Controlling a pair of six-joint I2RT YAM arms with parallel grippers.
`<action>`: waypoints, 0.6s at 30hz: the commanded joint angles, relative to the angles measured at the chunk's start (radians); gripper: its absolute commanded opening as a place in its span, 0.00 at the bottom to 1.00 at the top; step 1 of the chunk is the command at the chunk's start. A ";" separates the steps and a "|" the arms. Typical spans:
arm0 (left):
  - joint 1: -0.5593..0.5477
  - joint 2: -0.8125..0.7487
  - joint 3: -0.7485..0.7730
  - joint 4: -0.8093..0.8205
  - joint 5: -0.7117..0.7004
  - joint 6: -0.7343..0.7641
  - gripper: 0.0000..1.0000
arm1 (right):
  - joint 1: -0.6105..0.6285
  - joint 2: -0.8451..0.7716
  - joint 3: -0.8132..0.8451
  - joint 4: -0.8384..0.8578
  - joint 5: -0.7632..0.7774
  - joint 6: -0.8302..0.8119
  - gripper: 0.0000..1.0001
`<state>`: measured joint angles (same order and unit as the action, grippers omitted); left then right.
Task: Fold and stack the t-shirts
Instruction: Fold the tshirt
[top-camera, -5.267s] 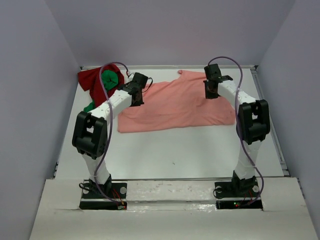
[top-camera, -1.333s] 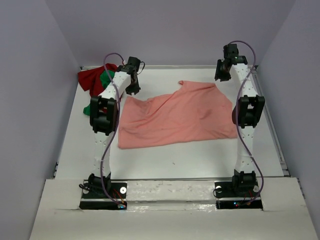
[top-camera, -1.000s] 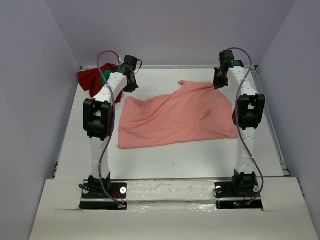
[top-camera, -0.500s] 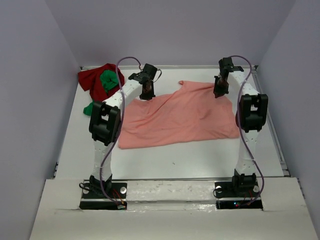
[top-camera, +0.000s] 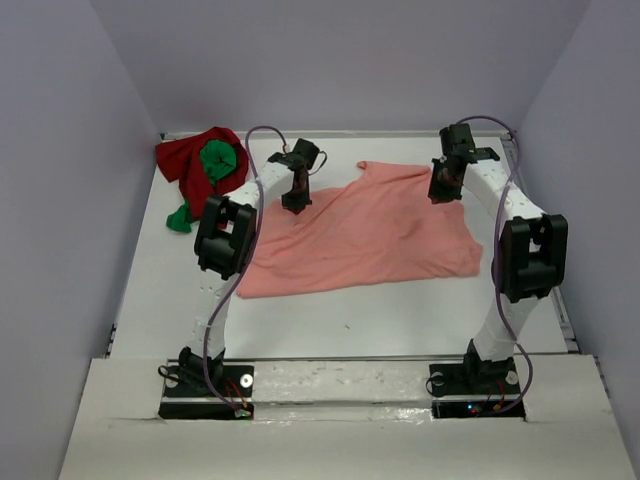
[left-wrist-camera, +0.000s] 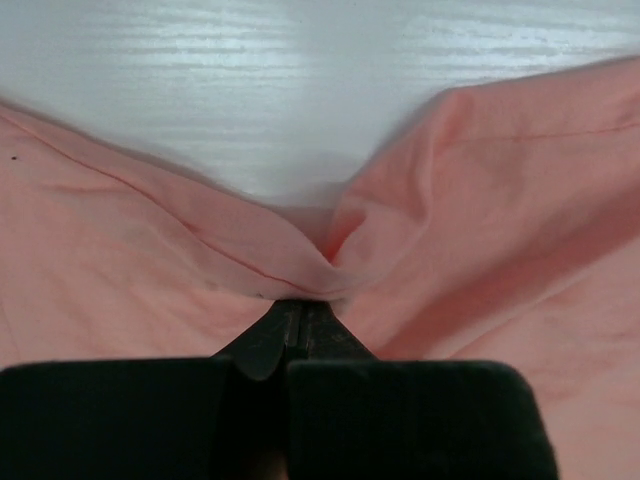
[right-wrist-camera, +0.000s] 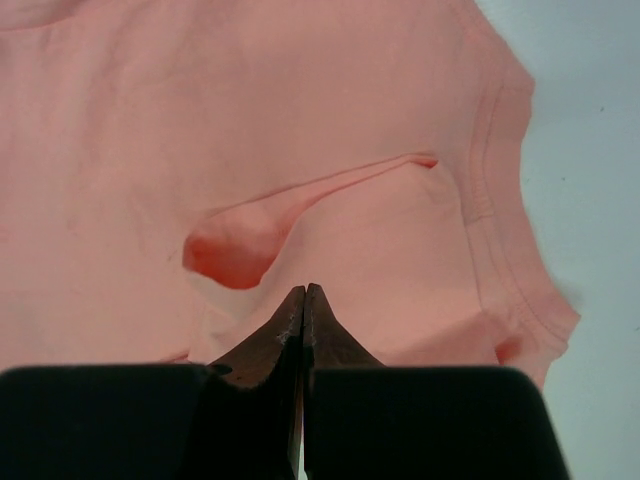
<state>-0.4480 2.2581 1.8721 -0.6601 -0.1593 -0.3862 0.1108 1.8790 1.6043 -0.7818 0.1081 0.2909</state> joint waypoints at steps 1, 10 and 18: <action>0.029 0.056 0.126 -0.084 -0.014 -0.013 0.00 | 0.026 -0.115 -0.085 0.058 0.041 0.028 0.00; 0.124 0.089 0.196 -0.130 -0.043 -0.008 0.00 | 0.035 -0.143 -0.210 0.052 0.087 0.042 0.00; 0.144 0.049 0.150 -0.125 -0.068 -0.014 0.00 | 0.035 -0.093 -0.201 0.035 0.096 0.048 0.00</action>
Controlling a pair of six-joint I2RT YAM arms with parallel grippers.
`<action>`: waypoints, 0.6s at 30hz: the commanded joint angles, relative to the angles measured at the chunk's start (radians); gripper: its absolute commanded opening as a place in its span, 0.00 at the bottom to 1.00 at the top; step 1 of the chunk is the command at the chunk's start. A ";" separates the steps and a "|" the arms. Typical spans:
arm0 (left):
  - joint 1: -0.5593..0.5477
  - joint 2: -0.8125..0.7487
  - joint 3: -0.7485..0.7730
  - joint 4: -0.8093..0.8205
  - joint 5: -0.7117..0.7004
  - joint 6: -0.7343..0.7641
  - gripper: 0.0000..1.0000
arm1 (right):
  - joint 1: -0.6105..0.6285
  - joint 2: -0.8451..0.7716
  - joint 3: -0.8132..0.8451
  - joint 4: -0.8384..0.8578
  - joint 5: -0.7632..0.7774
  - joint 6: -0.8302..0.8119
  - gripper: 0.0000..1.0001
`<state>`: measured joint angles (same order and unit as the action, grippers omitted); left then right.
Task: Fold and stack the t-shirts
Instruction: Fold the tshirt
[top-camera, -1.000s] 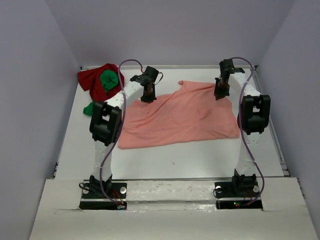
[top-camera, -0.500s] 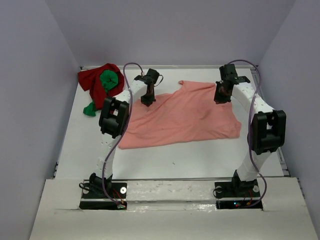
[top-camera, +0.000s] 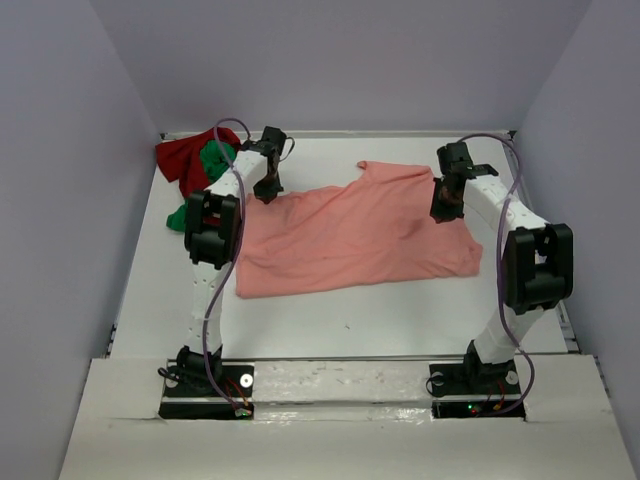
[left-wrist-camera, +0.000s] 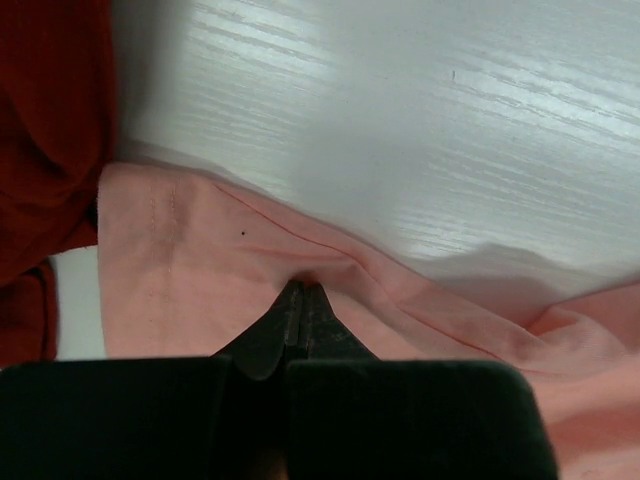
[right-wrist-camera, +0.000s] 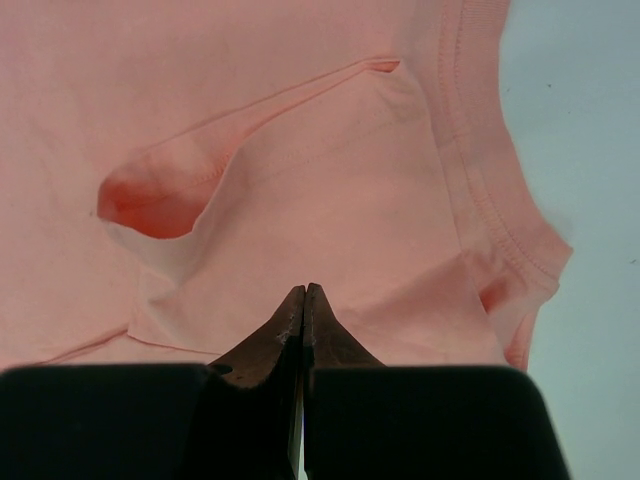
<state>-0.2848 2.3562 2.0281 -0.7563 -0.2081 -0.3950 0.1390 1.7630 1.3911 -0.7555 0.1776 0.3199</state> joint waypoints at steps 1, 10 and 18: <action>-0.022 -0.067 -0.011 -0.032 -0.022 -0.010 0.00 | 0.016 0.021 0.011 0.007 0.028 0.019 0.00; -0.125 -0.276 -0.175 0.023 -0.120 -0.021 0.00 | 0.016 0.082 -0.027 0.071 0.039 0.010 0.00; -0.126 -0.239 -0.212 0.034 -0.073 -0.015 0.00 | 0.016 0.188 0.034 0.076 0.056 0.004 0.00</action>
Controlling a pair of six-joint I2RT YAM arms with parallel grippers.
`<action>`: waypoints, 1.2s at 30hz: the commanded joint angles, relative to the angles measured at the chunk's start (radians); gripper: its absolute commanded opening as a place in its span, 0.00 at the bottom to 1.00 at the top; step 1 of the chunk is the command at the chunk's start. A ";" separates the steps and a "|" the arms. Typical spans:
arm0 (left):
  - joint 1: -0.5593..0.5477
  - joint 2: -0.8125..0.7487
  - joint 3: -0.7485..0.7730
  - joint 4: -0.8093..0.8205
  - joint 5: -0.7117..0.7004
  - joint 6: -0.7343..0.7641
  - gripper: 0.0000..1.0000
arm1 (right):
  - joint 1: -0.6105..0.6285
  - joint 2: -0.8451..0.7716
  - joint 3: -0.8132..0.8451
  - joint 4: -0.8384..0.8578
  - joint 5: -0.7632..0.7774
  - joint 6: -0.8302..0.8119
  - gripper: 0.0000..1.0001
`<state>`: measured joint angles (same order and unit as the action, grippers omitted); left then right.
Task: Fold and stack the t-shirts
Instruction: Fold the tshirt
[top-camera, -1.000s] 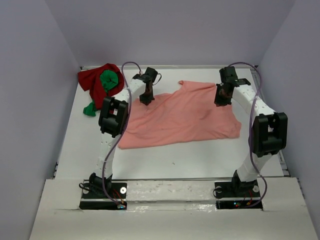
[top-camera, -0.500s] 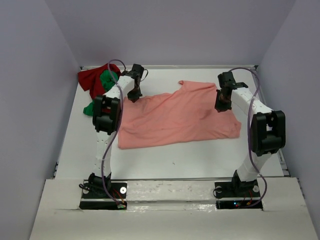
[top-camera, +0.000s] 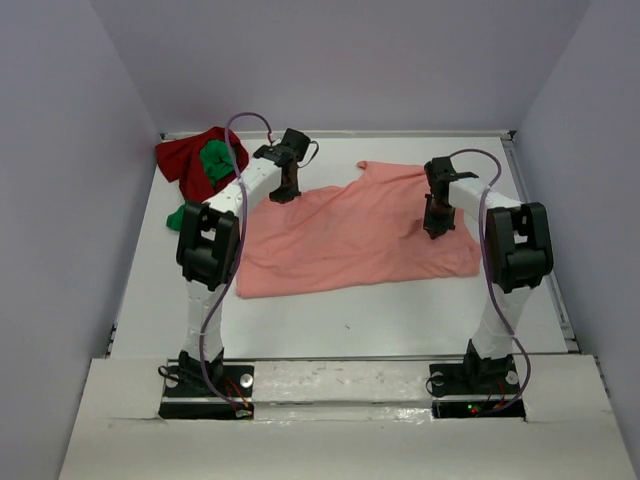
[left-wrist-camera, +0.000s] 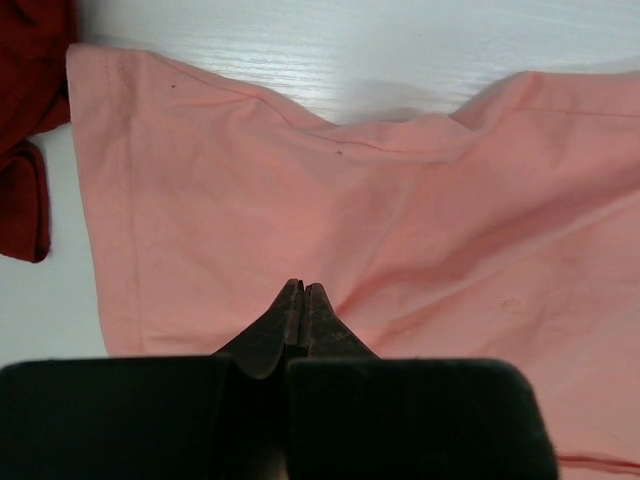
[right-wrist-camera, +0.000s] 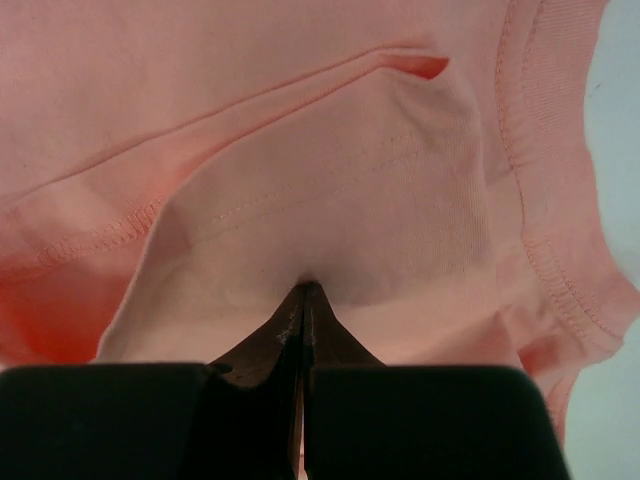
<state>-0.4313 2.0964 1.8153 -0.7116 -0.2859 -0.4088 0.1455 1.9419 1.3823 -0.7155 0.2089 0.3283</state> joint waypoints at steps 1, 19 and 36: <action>0.019 0.019 -0.004 0.000 0.013 0.001 0.00 | 0.009 0.014 0.043 0.036 0.029 -0.003 0.00; -0.230 -0.455 -0.534 0.068 0.018 -0.195 0.00 | 0.009 0.046 0.037 0.039 0.035 -0.008 0.00; -0.282 -0.478 -0.725 0.158 0.080 -0.254 0.00 | 0.009 0.054 0.029 0.033 -0.002 0.014 0.00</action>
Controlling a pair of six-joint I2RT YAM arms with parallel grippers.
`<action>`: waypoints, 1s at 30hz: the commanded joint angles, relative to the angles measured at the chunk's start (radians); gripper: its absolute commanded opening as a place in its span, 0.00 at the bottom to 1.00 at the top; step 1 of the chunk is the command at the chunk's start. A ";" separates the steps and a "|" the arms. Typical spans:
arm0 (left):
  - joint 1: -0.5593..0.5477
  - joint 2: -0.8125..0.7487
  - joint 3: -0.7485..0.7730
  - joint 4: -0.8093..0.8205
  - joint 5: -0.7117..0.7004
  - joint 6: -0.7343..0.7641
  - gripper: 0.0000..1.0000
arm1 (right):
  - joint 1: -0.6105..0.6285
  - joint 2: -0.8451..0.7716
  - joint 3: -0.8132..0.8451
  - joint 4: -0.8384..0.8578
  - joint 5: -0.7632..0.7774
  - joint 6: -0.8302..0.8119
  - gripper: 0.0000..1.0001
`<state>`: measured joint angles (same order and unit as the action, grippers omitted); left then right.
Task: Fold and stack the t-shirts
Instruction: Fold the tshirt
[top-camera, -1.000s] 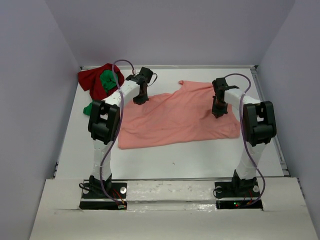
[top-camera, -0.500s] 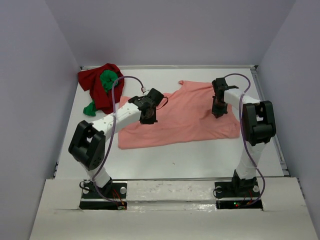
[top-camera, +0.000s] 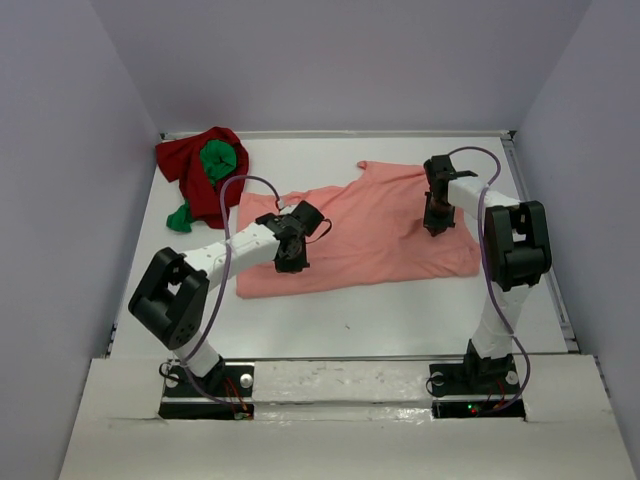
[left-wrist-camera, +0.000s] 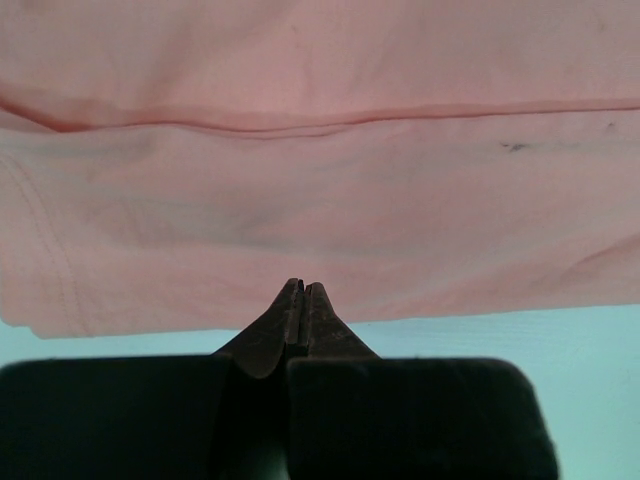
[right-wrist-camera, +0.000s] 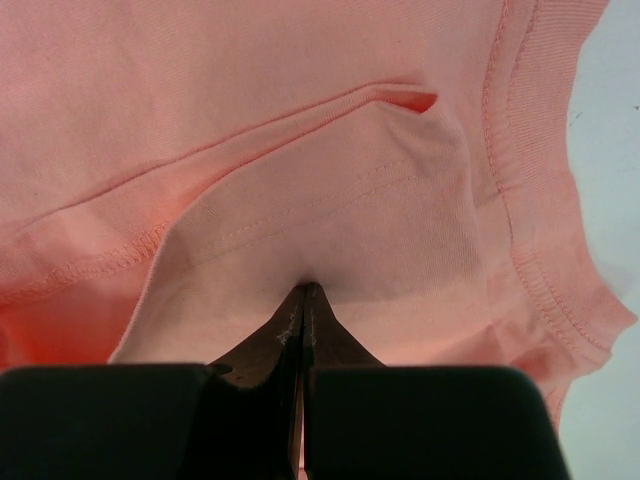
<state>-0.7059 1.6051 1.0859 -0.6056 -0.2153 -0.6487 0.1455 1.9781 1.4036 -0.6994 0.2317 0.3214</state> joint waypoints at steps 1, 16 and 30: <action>-0.007 0.025 0.006 0.058 0.011 -0.009 0.00 | 0.009 0.018 0.003 0.017 -0.031 0.024 0.00; -0.012 0.177 0.043 0.110 0.106 0.024 0.00 | 0.058 -0.004 -0.067 -0.023 -0.043 0.116 0.00; -0.090 0.073 -0.066 0.060 0.106 -0.065 0.00 | 0.100 -0.197 -0.201 -0.095 -0.006 0.232 0.00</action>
<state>-0.7536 1.7477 1.0794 -0.4862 -0.1204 -0.6624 0.2295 1.8637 1.2510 -0.7288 0.2237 0.4786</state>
